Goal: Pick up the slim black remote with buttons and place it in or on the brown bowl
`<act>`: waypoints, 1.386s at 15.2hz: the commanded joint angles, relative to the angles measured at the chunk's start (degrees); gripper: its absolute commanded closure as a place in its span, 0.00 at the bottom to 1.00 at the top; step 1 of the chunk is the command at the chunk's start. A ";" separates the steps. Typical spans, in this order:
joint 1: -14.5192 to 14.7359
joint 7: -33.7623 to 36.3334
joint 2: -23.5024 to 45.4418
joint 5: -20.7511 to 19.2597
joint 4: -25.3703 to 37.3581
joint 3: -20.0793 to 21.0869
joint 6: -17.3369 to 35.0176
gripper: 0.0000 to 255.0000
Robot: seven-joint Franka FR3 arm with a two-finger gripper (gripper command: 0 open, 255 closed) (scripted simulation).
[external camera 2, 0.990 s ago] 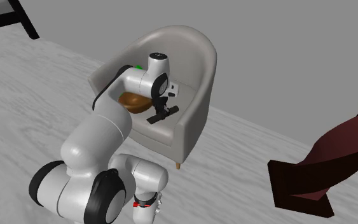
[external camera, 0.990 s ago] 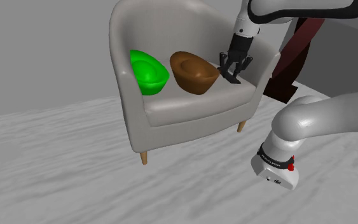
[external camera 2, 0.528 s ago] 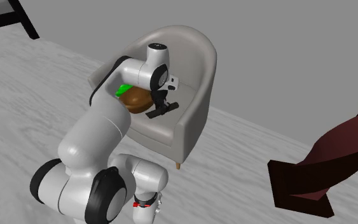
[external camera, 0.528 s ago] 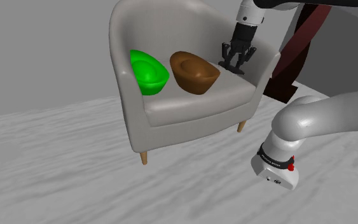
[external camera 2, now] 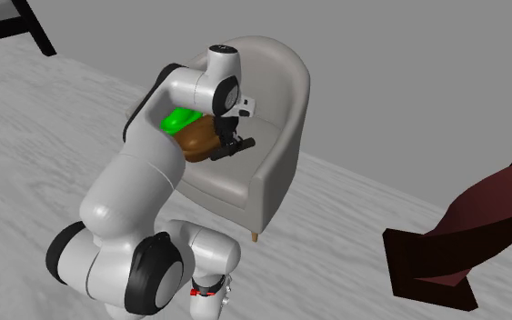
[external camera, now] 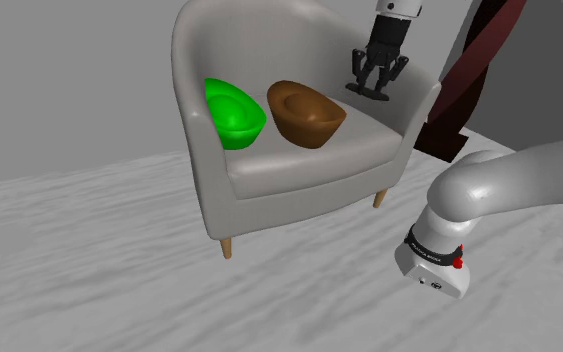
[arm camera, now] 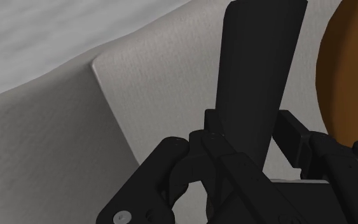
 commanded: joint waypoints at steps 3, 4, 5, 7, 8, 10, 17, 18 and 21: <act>-0.03 0.09 1.29 -0.14 4.02 -0.19 -2.74 1.00; -0.03 0.15 1.61 -0.16 5.01 -0.22 -3.41 1.00; -0.03 0.20 1.93 -0.17 6.00 -0.24 -4.08 1.00; -0.02 0.30 2.61 -0.20 8.03 -0.28 -5.43 1.00; -0.02 0.36 2.97 -0.21 9.06 -0.30 -6.10 1.00; -0.01 0.46 3.70 -0.23 11.15 -0.34 -7.45 1.00; 1.15 6.87 8.60 3.12 15.26 5.57 -5.96 1.00; 1.37 8.13 9.61 3.66 15.88 6.74 -5.40 1.00; 1.91 11.91 12.97 5.01 18.16 10.27 -3.78 1.00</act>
